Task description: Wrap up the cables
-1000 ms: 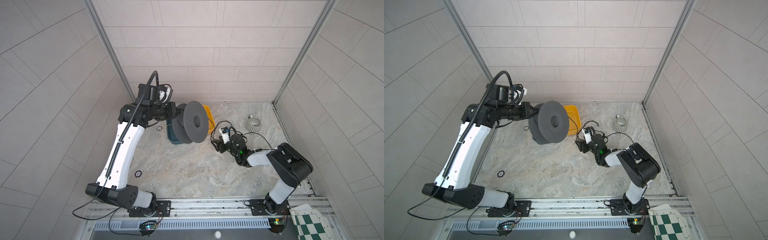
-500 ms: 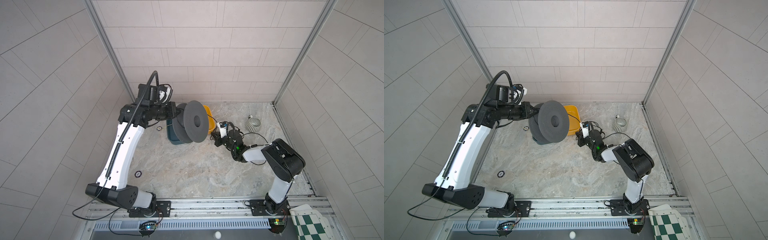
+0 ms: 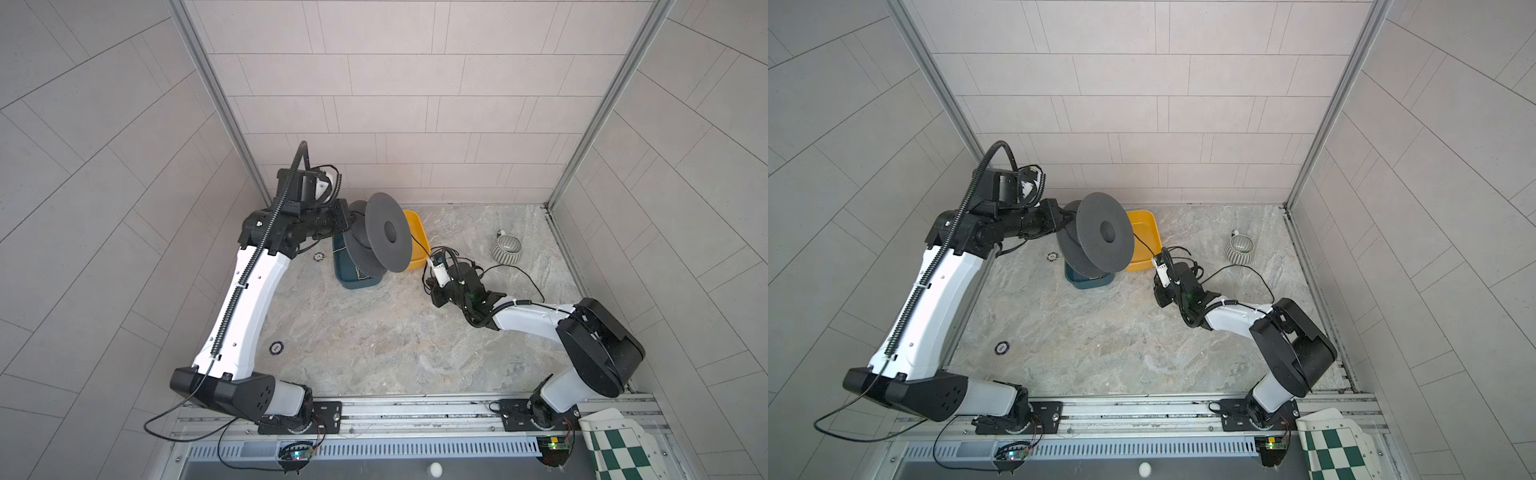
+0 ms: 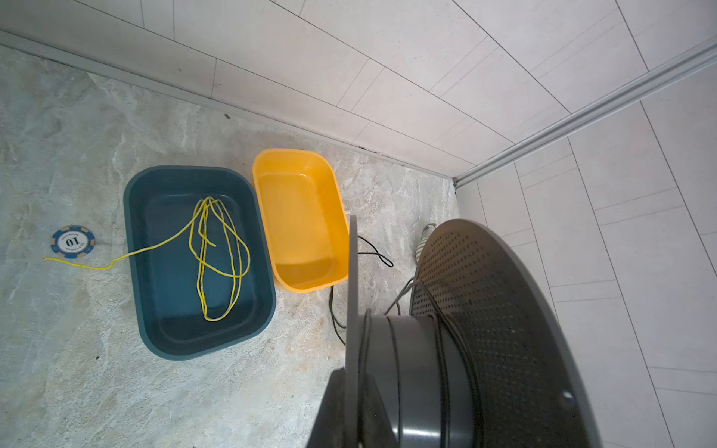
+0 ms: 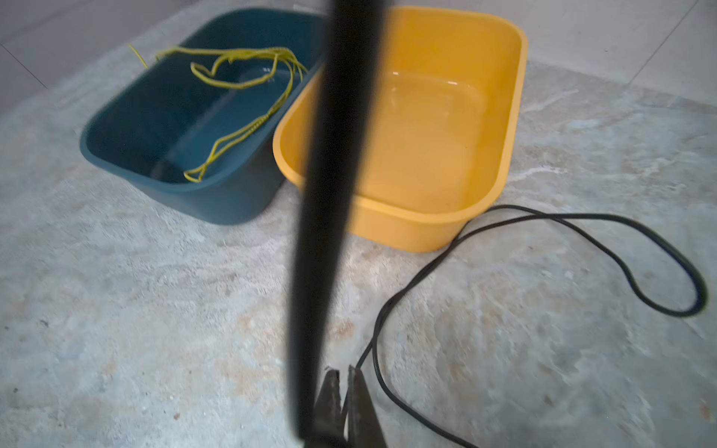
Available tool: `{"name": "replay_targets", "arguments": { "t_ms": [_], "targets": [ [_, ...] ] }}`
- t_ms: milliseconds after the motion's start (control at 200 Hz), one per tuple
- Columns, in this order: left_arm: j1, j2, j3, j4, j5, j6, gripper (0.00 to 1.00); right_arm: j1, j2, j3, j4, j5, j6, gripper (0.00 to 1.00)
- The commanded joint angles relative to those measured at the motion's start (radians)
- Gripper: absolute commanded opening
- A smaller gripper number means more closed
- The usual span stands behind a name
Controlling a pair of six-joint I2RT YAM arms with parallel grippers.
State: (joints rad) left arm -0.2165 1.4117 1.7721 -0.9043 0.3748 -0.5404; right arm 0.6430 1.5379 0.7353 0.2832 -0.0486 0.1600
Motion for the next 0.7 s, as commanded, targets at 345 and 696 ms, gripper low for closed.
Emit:
{"name": "replay_targets", "arguments": {
  "t_ms": [345,696],
  "targets": [
    [-0.005,-0.068,-0.111,0.160,-0.223,-0.166,0.00,0.220,-0.120,0.095,-0.404,0.320,-0.152,0.00],
    [-0.026,-0.068,-0.174,0.194,-0.351,-0.179,0.00,0.439,-0.028,0.328,-0.614,0.548,-0.351,0.00]
  ]
}}
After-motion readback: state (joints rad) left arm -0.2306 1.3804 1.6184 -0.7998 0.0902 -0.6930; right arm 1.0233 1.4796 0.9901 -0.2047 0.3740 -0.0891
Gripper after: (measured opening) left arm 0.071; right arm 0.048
